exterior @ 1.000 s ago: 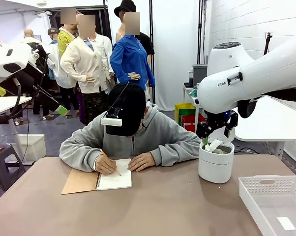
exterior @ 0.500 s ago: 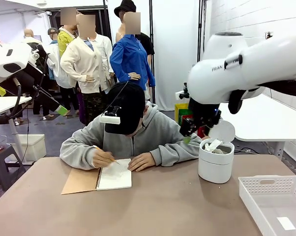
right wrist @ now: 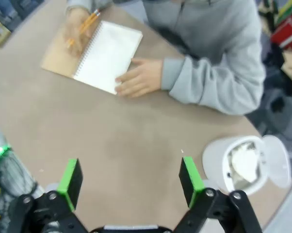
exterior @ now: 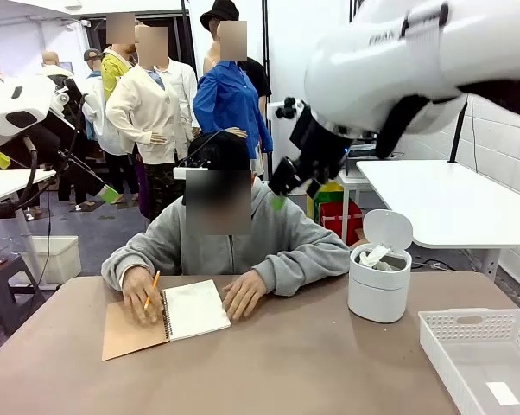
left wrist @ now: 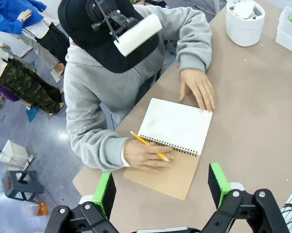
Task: Sort the paper based on its condition.
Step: If a person hands you a paper, place it in the Organizing basket , and if it's crumpled, put it in the Trash can.
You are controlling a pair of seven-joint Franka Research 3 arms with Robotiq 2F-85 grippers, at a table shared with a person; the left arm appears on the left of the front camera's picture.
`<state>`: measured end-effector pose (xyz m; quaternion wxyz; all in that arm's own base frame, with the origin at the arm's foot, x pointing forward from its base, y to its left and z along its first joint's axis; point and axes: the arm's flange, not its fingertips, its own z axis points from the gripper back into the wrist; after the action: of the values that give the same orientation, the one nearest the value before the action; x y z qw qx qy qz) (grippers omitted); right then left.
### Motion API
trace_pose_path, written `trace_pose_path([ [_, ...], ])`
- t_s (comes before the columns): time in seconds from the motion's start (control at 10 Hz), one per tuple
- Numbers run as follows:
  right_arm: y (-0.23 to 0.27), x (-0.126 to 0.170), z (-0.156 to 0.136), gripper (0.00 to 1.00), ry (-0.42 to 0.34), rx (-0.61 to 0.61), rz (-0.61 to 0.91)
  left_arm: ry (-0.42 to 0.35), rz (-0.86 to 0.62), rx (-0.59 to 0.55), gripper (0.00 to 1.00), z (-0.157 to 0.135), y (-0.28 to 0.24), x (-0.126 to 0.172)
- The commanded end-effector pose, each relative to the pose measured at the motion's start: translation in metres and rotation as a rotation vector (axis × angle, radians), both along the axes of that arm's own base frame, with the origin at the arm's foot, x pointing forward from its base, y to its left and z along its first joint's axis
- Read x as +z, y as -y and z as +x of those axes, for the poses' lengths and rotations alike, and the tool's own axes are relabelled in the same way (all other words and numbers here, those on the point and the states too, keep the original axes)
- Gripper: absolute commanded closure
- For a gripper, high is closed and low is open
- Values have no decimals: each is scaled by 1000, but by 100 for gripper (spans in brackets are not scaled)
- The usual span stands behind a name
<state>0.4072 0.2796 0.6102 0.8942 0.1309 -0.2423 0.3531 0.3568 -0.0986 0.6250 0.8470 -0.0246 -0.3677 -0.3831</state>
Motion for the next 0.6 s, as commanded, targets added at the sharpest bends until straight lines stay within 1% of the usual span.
trace_pose_path([
  [0.0,-2,10,17,0,-14,54,40,0,-1,3,0,0,-1,0],
  [0.2,-9,29,15,0,-16,63,26,0,-1,3,0,0,-1,0],
  [0.3,-11,37,14,0,5,53,24,0,-1,3,0,0,-1,0],
  [0.5,-14,49,11,0,22,75,25,0,-1,3,0,0,-1,0],
])
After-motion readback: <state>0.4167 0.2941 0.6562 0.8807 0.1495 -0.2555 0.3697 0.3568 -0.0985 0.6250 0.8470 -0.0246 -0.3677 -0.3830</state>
